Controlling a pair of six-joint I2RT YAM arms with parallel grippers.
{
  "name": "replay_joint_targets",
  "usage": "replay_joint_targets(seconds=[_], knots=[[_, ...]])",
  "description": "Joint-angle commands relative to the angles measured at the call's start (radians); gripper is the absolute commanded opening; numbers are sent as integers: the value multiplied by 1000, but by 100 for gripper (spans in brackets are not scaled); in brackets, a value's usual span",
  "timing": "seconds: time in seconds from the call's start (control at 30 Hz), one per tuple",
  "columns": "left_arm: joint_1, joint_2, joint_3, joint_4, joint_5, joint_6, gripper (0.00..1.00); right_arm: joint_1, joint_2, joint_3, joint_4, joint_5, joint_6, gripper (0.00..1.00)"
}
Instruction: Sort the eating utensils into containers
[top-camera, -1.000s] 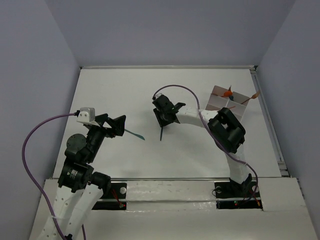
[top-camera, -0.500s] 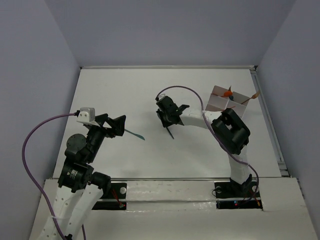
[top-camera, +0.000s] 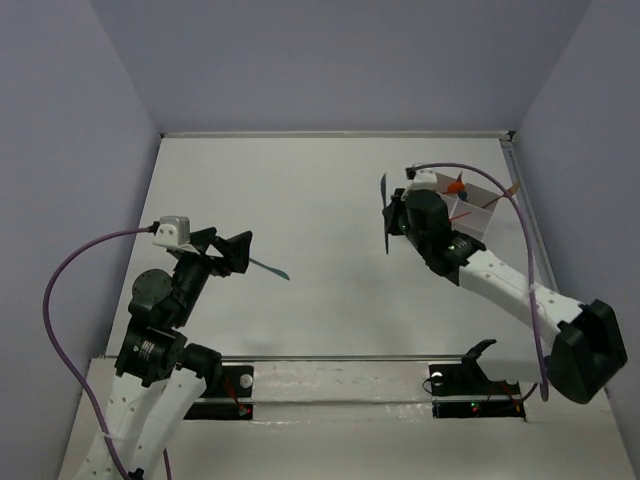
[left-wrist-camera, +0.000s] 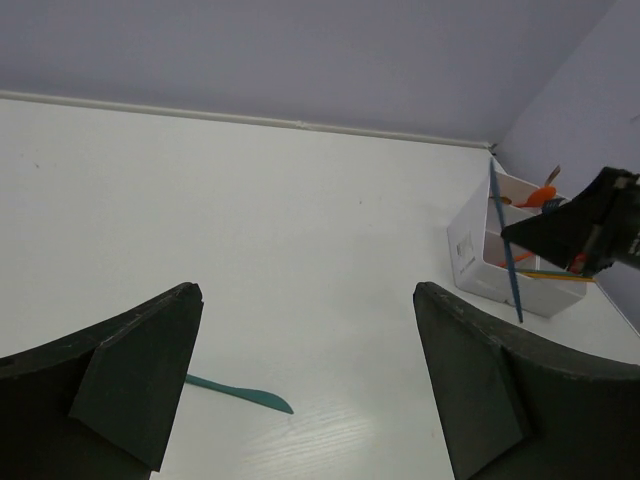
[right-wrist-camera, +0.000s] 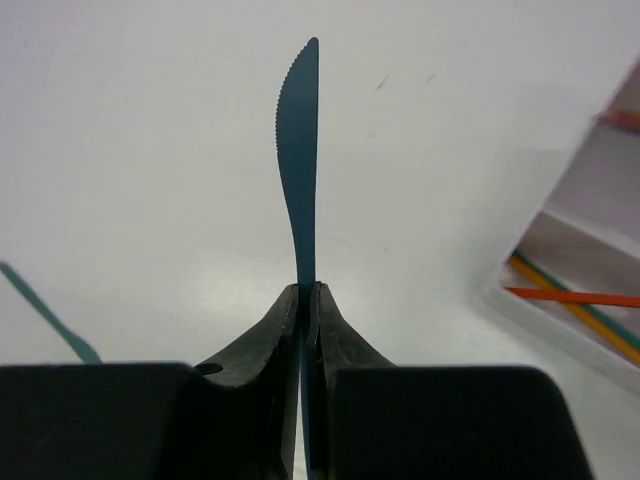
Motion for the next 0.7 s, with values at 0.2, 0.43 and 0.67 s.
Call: replay_joint_targets(seconds=[0.2,0.43,0.67], knots=[[-16,-30,39,46,4,3,99,-231,-363,-159,256,444,-56,7],[-35,-29,40,45,1,4,99,-305,-365,-220,529,638,-198,7],[-62,-32,40,45,-2,6,99,-438,-248,-257,824,719,-384,7]])
